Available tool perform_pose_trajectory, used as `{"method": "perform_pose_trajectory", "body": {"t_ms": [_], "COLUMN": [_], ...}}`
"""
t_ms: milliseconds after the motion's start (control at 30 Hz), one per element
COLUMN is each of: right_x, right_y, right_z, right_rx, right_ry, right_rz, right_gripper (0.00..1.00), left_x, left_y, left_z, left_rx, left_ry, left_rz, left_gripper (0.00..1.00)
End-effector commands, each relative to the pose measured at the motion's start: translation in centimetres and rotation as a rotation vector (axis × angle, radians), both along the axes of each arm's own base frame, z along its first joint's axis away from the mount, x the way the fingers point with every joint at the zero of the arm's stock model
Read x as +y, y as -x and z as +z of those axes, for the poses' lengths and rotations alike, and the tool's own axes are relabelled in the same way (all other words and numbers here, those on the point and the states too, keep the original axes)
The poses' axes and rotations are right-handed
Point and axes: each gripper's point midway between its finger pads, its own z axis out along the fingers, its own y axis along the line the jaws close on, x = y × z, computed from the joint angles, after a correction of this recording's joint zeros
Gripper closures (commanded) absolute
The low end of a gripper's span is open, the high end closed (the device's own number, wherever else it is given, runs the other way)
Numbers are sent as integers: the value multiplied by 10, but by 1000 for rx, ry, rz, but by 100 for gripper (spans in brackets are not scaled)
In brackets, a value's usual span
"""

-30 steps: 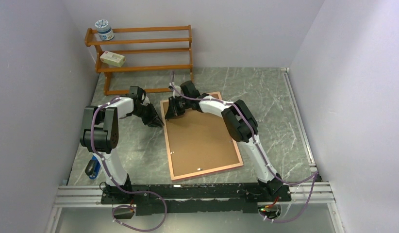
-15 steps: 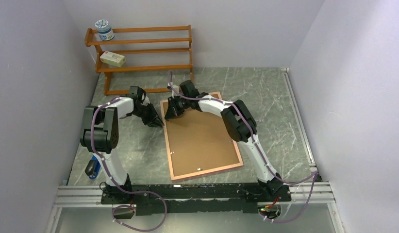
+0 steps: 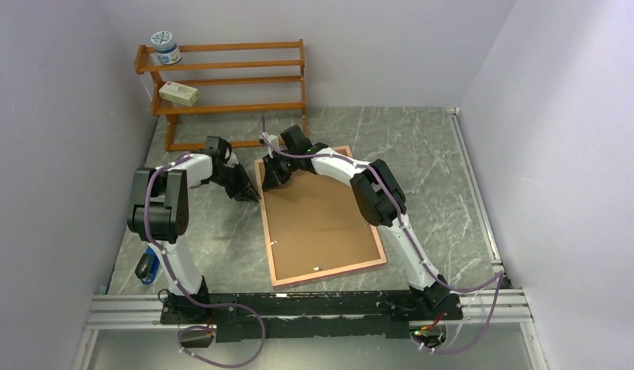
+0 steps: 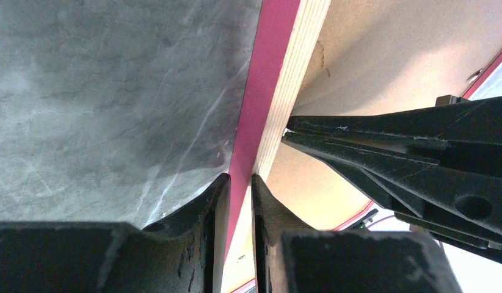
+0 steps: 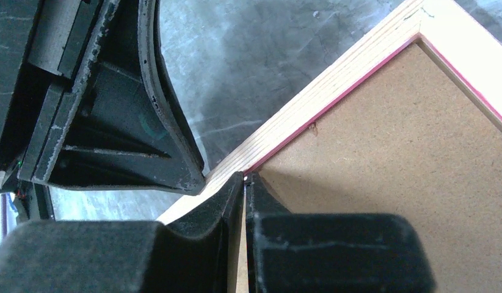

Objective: Put the photo into the frame
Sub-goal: Install the photo frame at the center of the board.

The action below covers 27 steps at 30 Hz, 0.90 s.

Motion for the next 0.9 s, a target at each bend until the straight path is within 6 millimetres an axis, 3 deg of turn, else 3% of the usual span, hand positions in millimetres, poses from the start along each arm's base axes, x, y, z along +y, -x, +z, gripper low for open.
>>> {"method": "perform_pose_trajectory", "body": {"t_ms": [0, 100, 200, 267, 367, 500, 533, 667, 733, 867], "right_x": [-13, -11, -26, -44, -87, -159, -180, -246, -269, -291], "right_y": [37, 2, -30, -45, -60, -66, -64, -51, -41, -30], "right_z": [-45, 2, 58, 89, 110, 113, 106, 93, 85, 68], "right_rx": [133, 87, 54, 28, -6, -57, -64, -46, -32, 19], "right_ry": [204, 142, 48, -1, 41, 196, 256, 444, 520, 588], "right_rz": [-16, -181, -356, -441, -598, -837, -902, -1089, -1155, -1220], "right_gripper": [88, 85, 80, 80, 79, 73, 70, 50, 38, 24], "left_x": [11, 11, 11, 9, 4, 0, 0, 2, 3, -1], "left_y": [2, -1, -6, -9, -12, -10, -8, -3, 0, 4], "left_z": [-18, -13, -4, 5, 17, 25, 26, 29, 30, 34], "left_rx": [19, -1, -30, -54, -86, -101, -105, -158, -180, -204], "left_ry": [-85, -86, -82, -70, -40, -17, -12, -22, -22, 9], "left_rz": [-7, -7, -8, -18, -41, -63, -67, -47, -41, -39], "left_gripper": [76, 76, 75, 73, 70, 64, 63, 54, 51, 48]}}
